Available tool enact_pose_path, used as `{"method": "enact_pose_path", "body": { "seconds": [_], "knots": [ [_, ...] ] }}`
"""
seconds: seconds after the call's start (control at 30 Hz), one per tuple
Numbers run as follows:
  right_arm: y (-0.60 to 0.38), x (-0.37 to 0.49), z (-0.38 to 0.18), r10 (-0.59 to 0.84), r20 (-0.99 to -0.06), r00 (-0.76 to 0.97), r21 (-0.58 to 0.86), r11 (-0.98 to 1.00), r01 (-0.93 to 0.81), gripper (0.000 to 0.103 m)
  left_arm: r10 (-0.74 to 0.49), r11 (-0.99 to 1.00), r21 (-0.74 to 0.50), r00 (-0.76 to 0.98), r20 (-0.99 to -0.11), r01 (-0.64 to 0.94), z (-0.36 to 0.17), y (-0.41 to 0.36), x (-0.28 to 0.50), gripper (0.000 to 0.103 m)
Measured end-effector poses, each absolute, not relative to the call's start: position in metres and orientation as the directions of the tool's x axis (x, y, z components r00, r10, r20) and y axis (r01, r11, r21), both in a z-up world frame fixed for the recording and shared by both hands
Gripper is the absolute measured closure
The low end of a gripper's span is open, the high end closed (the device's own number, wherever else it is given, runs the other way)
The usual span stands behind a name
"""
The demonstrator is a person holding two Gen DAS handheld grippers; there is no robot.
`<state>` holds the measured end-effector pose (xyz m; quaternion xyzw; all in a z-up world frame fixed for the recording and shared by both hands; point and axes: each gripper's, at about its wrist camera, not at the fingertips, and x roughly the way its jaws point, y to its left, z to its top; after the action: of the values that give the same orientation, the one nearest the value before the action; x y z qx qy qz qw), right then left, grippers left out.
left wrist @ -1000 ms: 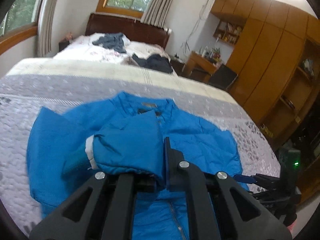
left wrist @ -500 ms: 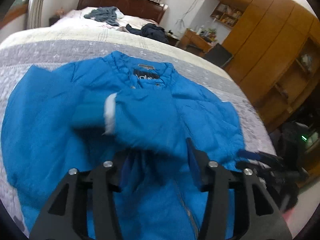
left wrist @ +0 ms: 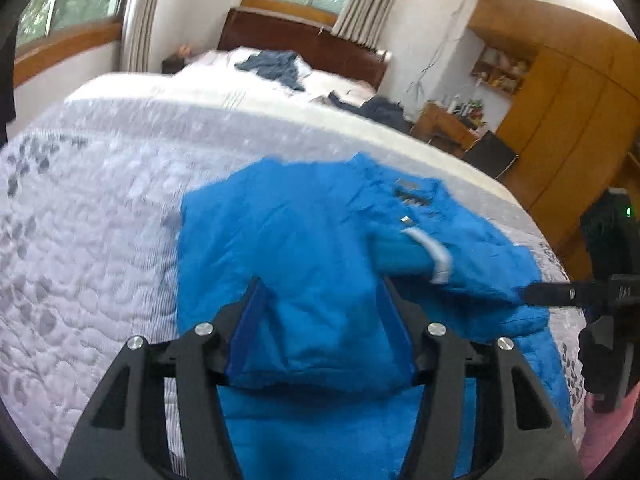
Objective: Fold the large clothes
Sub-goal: 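Fold the held sleeve across the jacket front and open the left tool, then grasp the white-trimmed cuff with the right tool and straighten it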
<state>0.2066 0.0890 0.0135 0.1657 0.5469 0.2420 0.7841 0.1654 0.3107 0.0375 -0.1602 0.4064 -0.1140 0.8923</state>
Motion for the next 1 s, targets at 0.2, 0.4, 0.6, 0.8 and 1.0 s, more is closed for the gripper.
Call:
{"method": "enact_pose_path", "body": {
  "seconds": [0.2, 0.4, 0.6, 0.8, 1.0],
  "knots": [
    [0.105, 0.234, -0.02, 0.565, -0.795, 0.219, 0.55, 0.825, -0.13, 0.043, -0.345, 0.917, -0.392, 0.639, -0.688, 0.073, 0.036, 0.316, 0.167, 0.046],
    [0.081, 0.223, 0.008, 0.557, -0.781, 0.284, 0.53, 0.831, -0.171, 0.074, -0.378, 0.897, -0.433, 0.653, -0.656, 0.085, 0.054, 0.322, 0.16, 0.046],
    [0.036, 0.219, 0.012, 0.535, -0.778, 0.33, 0.531, 0.84, -0.113, 0.073, -0.445, 0.878, -0.45, 0.623, -0.644, 0.162, 0.062, 0.29, 0.171, 0.046],
    [0.019, 0.222, -0.022, 0.54, -0.789, 0.293, 0.548, 0.834, -0.062, 0.055, -0.443, 0.885, -0.445, 0.551, -0.708, 0.139, 0.024, 0.272, 0.196, 0.046],
    [0.022, 0.202, 0.029, 0.312, -0.837, 0.45, 0.297, 0.949, -0.105, 0.032, -0.445, 0.883, -0.447, 0.567, -0.694, 0.145, 0.035, 0.276, 0.188, 0.044]
  ]
}}
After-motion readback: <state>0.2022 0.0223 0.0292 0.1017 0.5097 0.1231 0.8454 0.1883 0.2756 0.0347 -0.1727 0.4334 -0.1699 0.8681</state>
